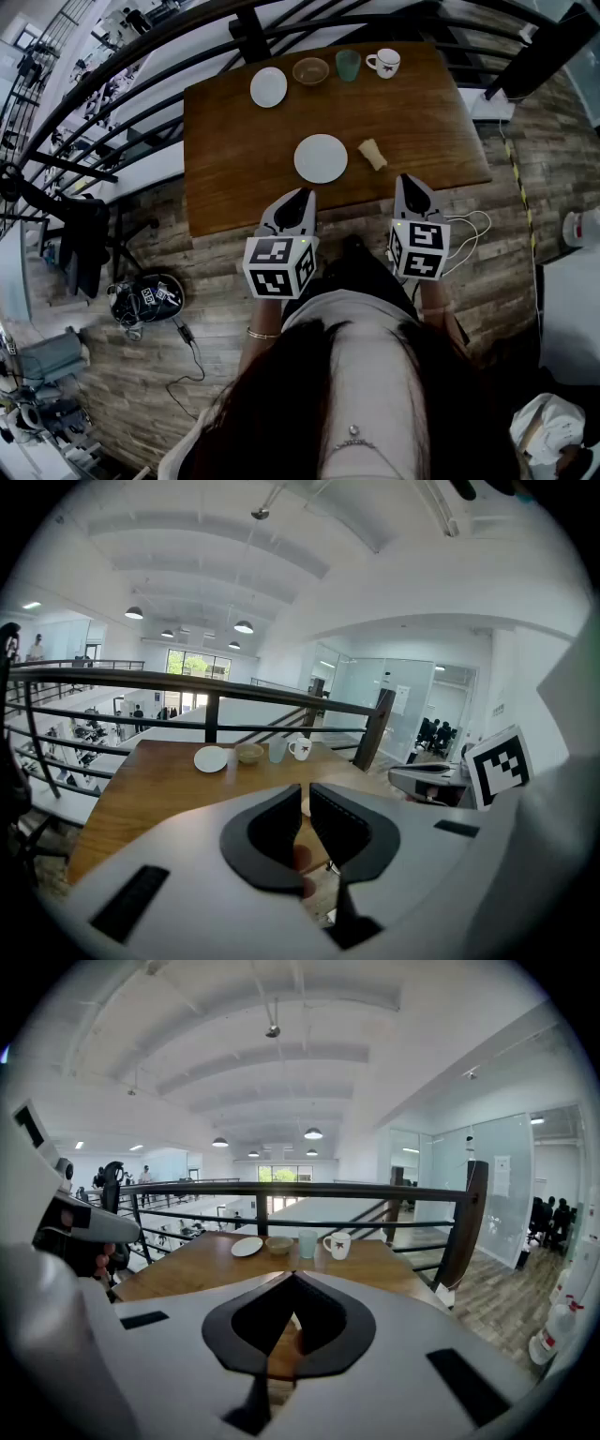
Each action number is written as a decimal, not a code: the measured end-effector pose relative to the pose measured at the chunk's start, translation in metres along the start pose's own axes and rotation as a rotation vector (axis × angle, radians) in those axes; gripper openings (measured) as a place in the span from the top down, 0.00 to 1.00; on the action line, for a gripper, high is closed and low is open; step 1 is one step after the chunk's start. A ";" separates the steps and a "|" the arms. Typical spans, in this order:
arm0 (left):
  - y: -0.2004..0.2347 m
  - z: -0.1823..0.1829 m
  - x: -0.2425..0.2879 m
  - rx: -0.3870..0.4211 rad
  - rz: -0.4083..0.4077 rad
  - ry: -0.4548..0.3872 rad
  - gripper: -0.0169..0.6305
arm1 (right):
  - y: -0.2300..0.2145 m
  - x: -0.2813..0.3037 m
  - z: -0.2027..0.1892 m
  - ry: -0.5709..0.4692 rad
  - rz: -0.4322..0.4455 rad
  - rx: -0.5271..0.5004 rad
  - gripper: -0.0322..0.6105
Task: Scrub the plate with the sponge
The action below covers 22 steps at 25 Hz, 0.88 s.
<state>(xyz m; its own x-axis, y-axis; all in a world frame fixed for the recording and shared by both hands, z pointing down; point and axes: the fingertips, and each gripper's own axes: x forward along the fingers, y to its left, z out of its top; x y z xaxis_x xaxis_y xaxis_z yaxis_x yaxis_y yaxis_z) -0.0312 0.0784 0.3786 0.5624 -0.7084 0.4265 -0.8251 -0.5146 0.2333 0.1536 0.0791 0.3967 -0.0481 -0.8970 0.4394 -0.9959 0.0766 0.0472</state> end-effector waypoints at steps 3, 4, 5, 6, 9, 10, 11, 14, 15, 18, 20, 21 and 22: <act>0.000 0.007 0.007 0.002 0.001 -0.003 0.91 | 0.000 0.007 0.004 0.004 0.016 0.004 0.89; 0.000 0.008 0.009 0.001 0.003 -0.003 0.91 | -0.001 0.010 0.004 0.005 0.020 0.006 0.89; 0.000 0.009 0.012 -0.001 0.004 -0.003 0.92 | -0.001 0.012 0.004 0.005 0.024 0.005 0.89; 0.000 0.009 0.014 -0.003 0.007 -0.002 0.91 | -0.002 0.015 0.004 0.006 0.027 0.003 0.89; 0.001 0.009 0.021 -0.012 0.015 0.001 0.91 | -0.005 0.023 0.003 0.010 0.038 -0.001 0.89; 0.001 0.009 0.024 -0.015 0.019 0.002 0.92 | -0.007 0.026 0.002 0.012 0.042 0.000 0.89; 0.002 0.009 0.026 -0.019 0.023 0.003 0.91 | -0.008 0.029 0.001 0.015 0.046 0.004 0.89; 0.005 0.009 0.032 -0.029 0.037 0.002 0.91 | -0.011 0.037 -0.002 0.028 0.065 0.016 0.89; 0.006 0.010 0.033 -0.032 0.041 0.001 0.91 | -0.011 0.040 -0.004 0.034 0.072 0.020 0.89; 0.006 0.012 0.039 -0.043 0.049 0.001 0.92 | -0.016 0.047 -0.007 0.049 0.086 0.029 0.89; 0.006 0.014 0.043 -0.046 0.054 0.002 0.92 | -0.018 0.052 -0.007 0.055 0.098 0.029 0.89; 0.007 0.014 0.044 -0.047 0.056 0.003 0.91 | -0.018 0.055 -0.008 0.057 0.106 0.026 0.89; 0.007 0.014 0.046 -0.048 0.058 0.004 0.91 | -0.017 0.058 -0.009 0.060 0.116 0.024 0.89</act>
<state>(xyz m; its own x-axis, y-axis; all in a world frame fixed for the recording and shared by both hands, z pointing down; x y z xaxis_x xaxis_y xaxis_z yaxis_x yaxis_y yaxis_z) -0.0106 0.0354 0.3876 0.5134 -0.7342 0.4442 -0.8580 -0.4486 0.2501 0.1688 0.0299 0.4290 -0.1587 -0.8550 0.4938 -0.9856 0.1670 -0.0276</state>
